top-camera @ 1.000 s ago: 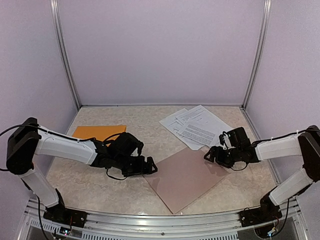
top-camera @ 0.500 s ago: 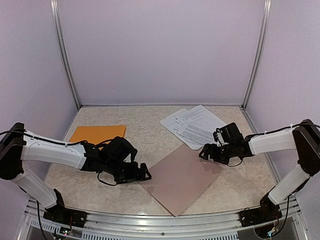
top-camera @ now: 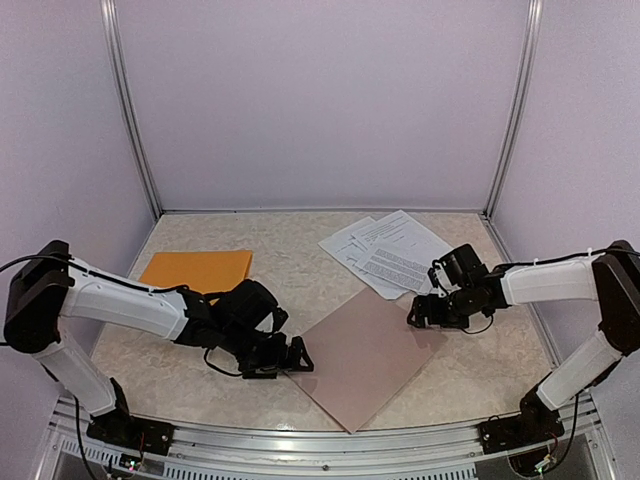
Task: Put the files into the folder
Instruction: Move the folder to the center of the board.
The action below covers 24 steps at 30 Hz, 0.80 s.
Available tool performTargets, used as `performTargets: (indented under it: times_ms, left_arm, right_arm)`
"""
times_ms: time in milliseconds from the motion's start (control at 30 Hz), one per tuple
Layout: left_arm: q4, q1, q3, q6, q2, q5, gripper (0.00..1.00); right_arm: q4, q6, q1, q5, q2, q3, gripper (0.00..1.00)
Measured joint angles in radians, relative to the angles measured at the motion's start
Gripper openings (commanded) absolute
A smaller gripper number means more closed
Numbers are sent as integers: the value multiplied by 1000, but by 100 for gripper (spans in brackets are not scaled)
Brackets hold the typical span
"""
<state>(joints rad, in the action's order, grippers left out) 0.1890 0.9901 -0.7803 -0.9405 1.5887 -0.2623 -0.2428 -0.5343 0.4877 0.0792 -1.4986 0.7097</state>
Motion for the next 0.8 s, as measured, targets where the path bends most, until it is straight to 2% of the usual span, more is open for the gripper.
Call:
performTargets:
  times_ms: [300, 533, 800]
  left_arm:
    - [-63, -16, -38, -4, 62, -61, 97]
    - [-92, -95, -34, -1, 66, -69, 96]
    - [-103, -160, -33, 5, 63, -49, 96]
  right_arm:
    - [40, 23, 0, 45, -13, -13, 86]
    - [119, 11, 3, 106, 1, -55, 78]
    - [186, -32, 48, 149, -22, -67, 60]
